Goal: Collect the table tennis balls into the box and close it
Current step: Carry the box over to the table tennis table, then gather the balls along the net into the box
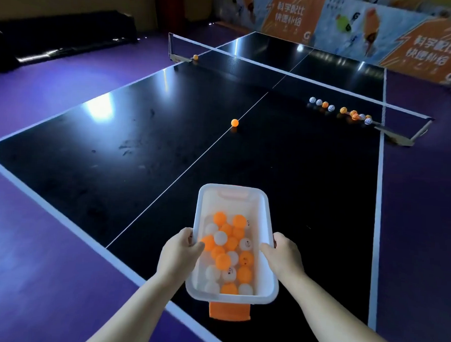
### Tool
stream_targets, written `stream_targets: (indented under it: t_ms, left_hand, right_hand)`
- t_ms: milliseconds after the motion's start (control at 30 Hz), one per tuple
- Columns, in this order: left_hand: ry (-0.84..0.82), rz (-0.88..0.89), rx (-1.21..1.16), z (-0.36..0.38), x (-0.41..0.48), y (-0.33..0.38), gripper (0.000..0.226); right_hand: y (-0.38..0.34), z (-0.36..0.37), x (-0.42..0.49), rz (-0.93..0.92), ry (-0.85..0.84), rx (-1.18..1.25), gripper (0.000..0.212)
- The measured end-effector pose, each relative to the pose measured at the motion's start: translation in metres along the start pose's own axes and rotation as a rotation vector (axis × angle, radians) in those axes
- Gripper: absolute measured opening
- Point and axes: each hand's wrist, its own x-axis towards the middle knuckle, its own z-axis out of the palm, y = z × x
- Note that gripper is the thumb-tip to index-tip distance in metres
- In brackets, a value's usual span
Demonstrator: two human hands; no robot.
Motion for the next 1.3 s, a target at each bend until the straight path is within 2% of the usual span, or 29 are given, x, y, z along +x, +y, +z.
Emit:
stream_targets:
  t_ms: [333, 500, 633, 767, 900, 1067, 1300]
  left_hand:
    - [-0.09, 0.048, -0.003, 0.006, 0.128, 0.029, 0.033]
    - [-0.246, 0.123, 0.001, 0.009, 0.202, 0.042, 0.008]
    - [-0.357, 0.16, -0.003, 0.011, 0.267, 0.057, 0.016]
    - [-0.368, 0.173, -0.06, 0.013, 0.341, 0.083, 0.018]
    - [-0.333, 0.267, -0.041, 0.03, 0.418, 0.112, 0.021]
    - [-0.172, 0.384, 0.087, 0.08, 0.521, 0.134, 0.031]
    - [-0.24, 0.537, 0.496, 0.143, 0.627, 0.145, 0.044]
  right_hand:
    - [-0.051, 0.014, 0.097, 0.156, 0.085, 0.023, 0.021]
    - [-0.076, 0.025, 0.132, 0.283, 0.207, 0.03, 0.02]
    - [-0.094, 0.034, 0.168, 0.395, 0.307, 0.092, 0.021]
    - [-0.114, 0.042, 0.214, 0.448, 0.385, 0.121, 0.021]
    - [-0.123, 0.046, 0.256, 0.452, 0.423, 0.154, 0.021]
    - [-0.131, 0.043, 0.307, 0.447, 0.444, 0.143, 0.028]
    - [-0.132, 0.037, 0.365, 0.453, 0.434, 0.118, 0.031]
